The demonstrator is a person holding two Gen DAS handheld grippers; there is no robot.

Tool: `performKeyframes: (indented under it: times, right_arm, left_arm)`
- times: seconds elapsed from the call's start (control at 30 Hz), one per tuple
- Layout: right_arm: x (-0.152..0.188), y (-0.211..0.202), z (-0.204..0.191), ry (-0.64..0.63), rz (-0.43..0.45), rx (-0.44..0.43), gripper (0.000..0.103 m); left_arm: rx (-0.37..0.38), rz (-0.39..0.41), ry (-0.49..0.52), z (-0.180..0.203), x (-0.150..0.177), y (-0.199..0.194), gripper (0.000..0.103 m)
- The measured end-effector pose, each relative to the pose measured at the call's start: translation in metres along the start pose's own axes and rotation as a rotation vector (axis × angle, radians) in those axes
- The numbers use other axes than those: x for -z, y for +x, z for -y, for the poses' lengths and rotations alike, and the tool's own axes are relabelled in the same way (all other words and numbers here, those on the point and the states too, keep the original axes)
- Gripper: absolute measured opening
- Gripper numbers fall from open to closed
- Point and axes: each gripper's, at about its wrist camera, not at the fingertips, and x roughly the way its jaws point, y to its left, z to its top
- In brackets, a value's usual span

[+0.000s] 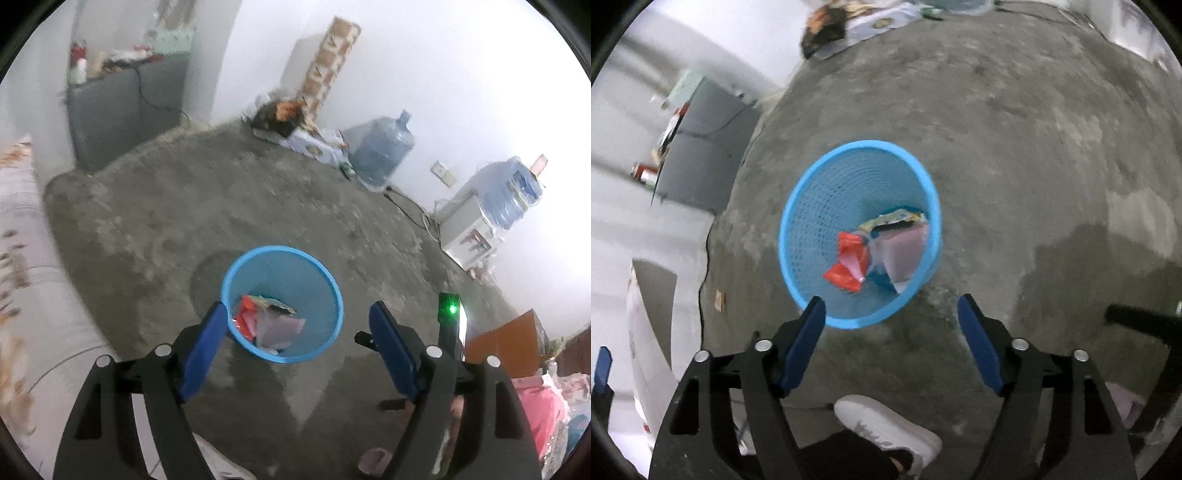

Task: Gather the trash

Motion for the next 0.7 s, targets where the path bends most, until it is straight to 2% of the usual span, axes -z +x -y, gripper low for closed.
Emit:
performKeyframes:
  times: [0.13, 0.3, 0.43, 0.6, 0.7]
  right_arm:
    - [0.011, 0.000, -0.018, -0.016, -0.047, -0.041, 0.072]
    - [0.027, -0.011, -0.054, -0.116, -0.108, -0.140, 0.072]
    - [0.038, -0.024, -0.088, -0.192, -0.166, -0.220, 0.072]
    - [0.055, -0.053, -0.142, -0.314, -0.166, -0.319, 0.072]
    - [0.067, -0.065, -0.174, -0.368, -0.172, -0.379, 0.072]
  left_arm:
    - [-0.032, 0.039, -0.028, -0.007, 0.026, -0.039, 0.078]
    - [-0.074, 0.070, -0.068, -0.024, 0.058, -0.081, 0.080]
    - [-0.150, 0.147, -0.114, -0.043, 0.081, -0.128, 0.081]
    - [-0.277, 0.263, -0.139, -0.065, 0.112, -0.187, 0.085]
    - [-0.329, 0.282, -0.155, -0.079, 0.130, -0.211, 0.086]
